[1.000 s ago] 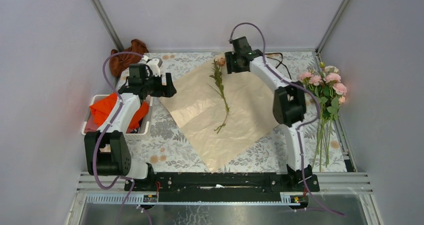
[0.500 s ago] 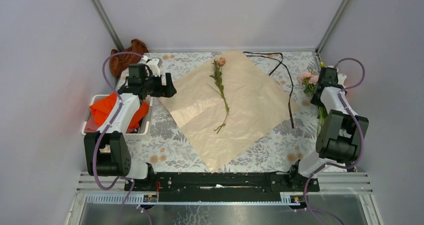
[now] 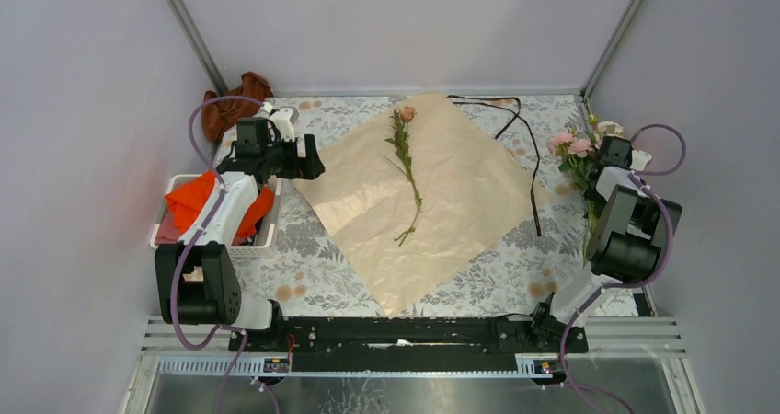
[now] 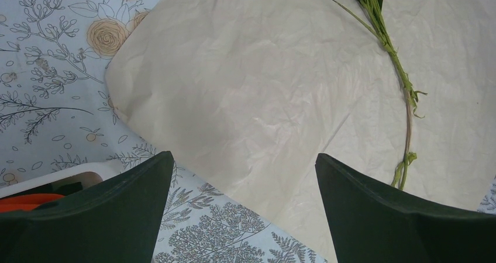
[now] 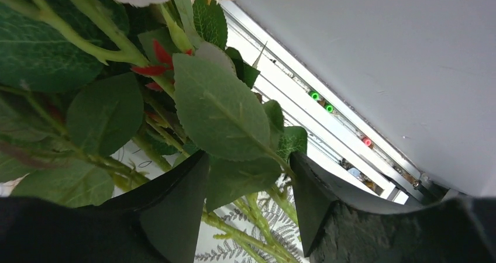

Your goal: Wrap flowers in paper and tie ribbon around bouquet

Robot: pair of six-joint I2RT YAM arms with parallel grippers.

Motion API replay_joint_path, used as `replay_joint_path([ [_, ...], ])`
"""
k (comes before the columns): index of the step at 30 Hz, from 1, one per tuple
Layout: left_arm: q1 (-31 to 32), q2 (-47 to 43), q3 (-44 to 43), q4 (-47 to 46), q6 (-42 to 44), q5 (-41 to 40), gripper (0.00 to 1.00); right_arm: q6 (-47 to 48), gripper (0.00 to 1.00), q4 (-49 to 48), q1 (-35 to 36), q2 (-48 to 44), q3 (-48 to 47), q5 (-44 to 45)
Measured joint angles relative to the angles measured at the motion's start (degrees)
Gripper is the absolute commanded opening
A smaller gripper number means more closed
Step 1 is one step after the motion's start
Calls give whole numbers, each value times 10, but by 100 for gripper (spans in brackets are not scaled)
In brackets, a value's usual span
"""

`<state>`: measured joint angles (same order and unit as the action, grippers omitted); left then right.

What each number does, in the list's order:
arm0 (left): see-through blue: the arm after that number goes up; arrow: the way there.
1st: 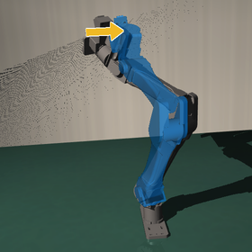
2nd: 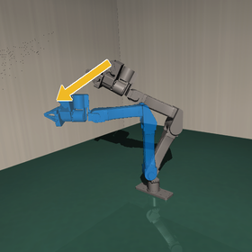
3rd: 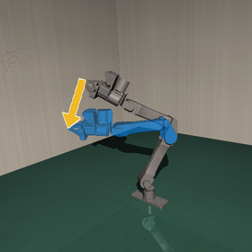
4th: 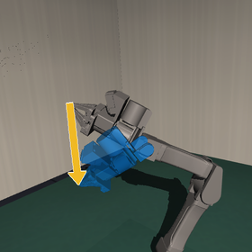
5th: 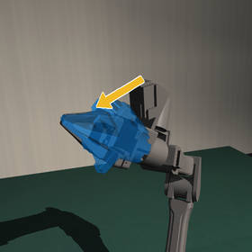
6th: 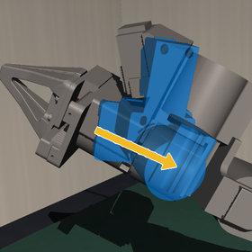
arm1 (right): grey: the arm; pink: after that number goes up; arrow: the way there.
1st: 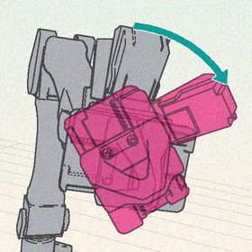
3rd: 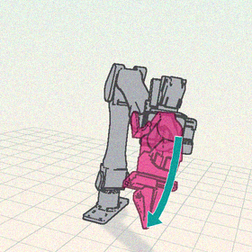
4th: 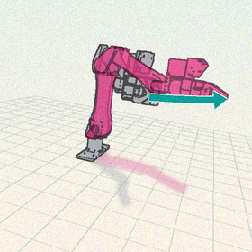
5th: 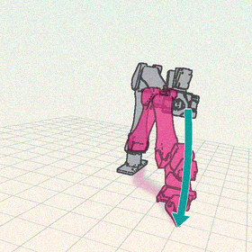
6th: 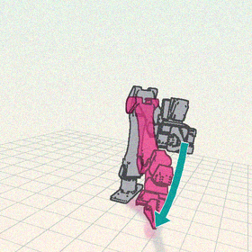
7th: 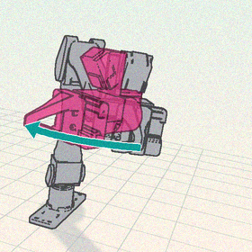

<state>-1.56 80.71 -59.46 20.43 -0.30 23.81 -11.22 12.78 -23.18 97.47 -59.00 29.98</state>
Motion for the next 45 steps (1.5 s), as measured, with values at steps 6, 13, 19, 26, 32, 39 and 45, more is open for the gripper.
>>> replay_joint_path([
  [6,0,0,0,2,0,0,99,8,37,-1,-2,39,-15,6],
  [13,0,0,0,2,0,0,99,28,8,-2,-2,17,-22,36],
  [19,0,0,0,2,0,0,99,55,1,-4,1,-107,-22,50],
  [26,0,0,0,2,0,0,99,128,0,-5,60,-203,-85,115],
  [32,0,-2,0,2,0,2,99,139,0,9,236,-275,-155,3],
  [39,0,-6,1,3,9,3,99,-28,0,-109,393,-249,-143,-263],
  [45,-1,-6,1,2,14,3,99,-126,0,-143,499,38,-252,-353],
])
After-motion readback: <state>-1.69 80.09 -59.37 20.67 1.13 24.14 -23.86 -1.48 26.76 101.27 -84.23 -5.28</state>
